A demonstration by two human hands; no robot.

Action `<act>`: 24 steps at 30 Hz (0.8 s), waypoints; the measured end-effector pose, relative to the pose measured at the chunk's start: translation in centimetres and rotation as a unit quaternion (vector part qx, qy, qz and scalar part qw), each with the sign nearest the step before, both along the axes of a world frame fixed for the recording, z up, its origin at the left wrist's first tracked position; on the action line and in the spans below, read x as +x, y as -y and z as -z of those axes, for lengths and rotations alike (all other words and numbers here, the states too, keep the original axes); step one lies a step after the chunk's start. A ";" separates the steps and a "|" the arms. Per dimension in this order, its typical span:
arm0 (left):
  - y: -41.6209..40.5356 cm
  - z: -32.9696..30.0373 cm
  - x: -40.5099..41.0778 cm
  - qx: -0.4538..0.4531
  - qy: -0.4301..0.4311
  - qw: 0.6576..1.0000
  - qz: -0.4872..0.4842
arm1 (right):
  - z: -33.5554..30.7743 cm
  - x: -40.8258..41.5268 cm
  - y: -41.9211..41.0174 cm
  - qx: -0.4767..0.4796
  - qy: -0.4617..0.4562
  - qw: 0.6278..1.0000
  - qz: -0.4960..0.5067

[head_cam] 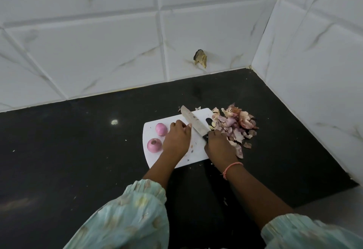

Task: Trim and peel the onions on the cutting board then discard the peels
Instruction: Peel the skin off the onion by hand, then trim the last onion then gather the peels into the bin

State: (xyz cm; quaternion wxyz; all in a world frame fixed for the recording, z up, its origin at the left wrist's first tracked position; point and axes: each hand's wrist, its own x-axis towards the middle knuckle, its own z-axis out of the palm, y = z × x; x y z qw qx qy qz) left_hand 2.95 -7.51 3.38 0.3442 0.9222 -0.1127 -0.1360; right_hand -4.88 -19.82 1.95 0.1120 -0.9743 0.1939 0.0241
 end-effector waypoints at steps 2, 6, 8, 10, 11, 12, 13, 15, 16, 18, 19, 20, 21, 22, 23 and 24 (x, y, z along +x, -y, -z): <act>0.8 1.3 -0.5 0.016 0.016 1.000 0.020 | -0.7 0.4 -0.3 0.062 0.004 0.997 0.034; 1.0 2.1 -1.0 0.006 0.004 1.000 0.002 | -2.5 -0.9 -0.2 0.196 0.110 0.967 0.121; 0.0 2.2 -1.4 -0.006 0.008 1.000 0.006 | -2.8 -2.1 0.0 0.201 0.153 0.961 0.116; -1.2 2.6 -1.8 -0.027 0.023 0.998 0.047 | -2.9 -3.0 0.0 0.240 0.128 0.956 0.110; -1.7 2.8 -1.8 -0.035 0.026 0.997 0.066 | -2.9 -3.2 -0.2 0.286 0.105 0.945 0.121; -2.0 3.0 -1.7 -0.044 0.028 0.996 0.076 | -2.8 -3.4 -0.4 0.325 0.092 0.931 0.137; -2.1 3.2 -1.7 -0.055 0.033 0.995 0.072 | -2.8 -3.4 -0.6 0.350 0.086 0.921 0.151; -2.1 3.4 -1.8 -0.091 0.048 0.994 0.042 | -2.5 -3.3 -1.3 0.371 0.058 0.912 0.167; -2.1 3.6 -1.9 -0.111 0.051 0.992 0.027 | -2.4 -3.2 -1.7 0.378 0.039 0.909 0.172; -2.2 4.2 -2.0 -0.138 0.048 0.989 0.005 | -1.8 -2.9 -2.4 0.364 0.017 0.916 0.165; -2.2 4.5 -2.1 -0.145 0.047 0.988 0.001 | -1.4 -2.8 -2.4 0.352 0.015 0.921 0.163; -2.3 4.6 -2.0 -0.148 0.048 0.988 0.000 | -1.2 -2.7 -2.4 0.345 0.014 0.924 0.162; -2.3 4.8 -1.9 -0.150 0.051 0.987 0.002 | -1.0 -2.6 -2.3 0.345 0.012 0.925 0.160; -2.4 5.0 -1.9 -0.152 0.056 0.987 0.005 | -0.9 -2.5 -2.3 0.347 0.005 0.925 0.156; -2.5 5.2 -1.9 -0.158 0.059 0.986 0.006 | -0.9 -2.5 -2.2 0.347 -0.002 0.926 0.147; -2.6 5.3 -1.8 -0.168 0.059 0.984 0.005 | -0.9 -2.3 -2.2 0.339 -0.009 0.931 0.135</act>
